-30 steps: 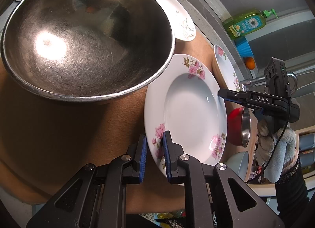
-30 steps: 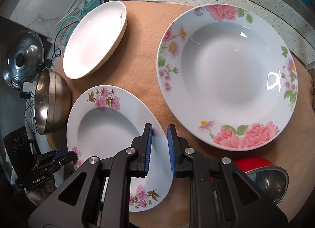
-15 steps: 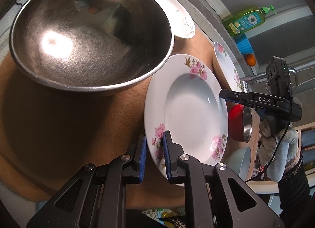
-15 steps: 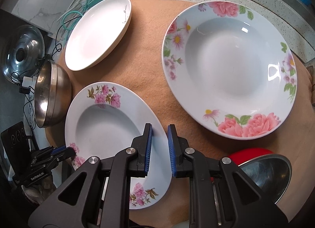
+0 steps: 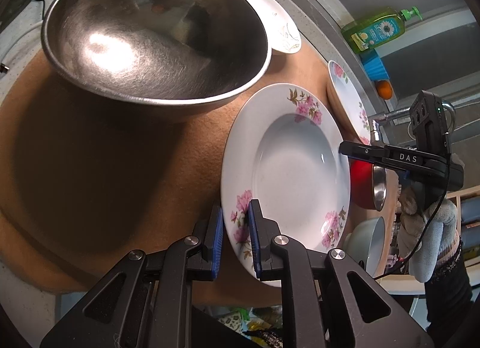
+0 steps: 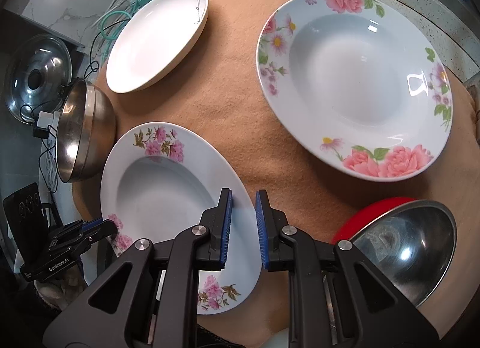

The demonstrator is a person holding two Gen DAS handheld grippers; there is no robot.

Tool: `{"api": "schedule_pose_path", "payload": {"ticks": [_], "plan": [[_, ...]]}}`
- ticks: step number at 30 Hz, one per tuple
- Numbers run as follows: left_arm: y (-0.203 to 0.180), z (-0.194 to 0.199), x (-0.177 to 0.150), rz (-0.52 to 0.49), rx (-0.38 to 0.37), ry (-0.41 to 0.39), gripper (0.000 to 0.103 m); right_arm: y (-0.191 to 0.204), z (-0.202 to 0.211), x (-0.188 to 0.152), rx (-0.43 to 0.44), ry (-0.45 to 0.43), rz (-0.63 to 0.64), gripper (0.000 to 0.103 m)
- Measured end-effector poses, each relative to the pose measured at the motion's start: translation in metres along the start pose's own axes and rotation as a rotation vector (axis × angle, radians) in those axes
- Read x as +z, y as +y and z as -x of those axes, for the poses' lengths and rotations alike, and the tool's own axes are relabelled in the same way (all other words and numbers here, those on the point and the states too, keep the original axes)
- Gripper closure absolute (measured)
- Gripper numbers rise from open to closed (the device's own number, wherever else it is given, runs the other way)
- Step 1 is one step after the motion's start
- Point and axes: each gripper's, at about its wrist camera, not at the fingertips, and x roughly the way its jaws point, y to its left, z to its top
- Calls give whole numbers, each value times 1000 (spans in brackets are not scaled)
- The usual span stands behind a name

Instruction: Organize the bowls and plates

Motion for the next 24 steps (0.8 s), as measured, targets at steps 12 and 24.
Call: {"api": "schedule_pose_path", "payload": {"ticks": [12,24], "plan": [[3,0,-2,9,3,0,88,4,-5,-5,-6,16,13,87],[3,0,1,7,13,-4,88,9,-11,-15,-17,42,25,87]]}}
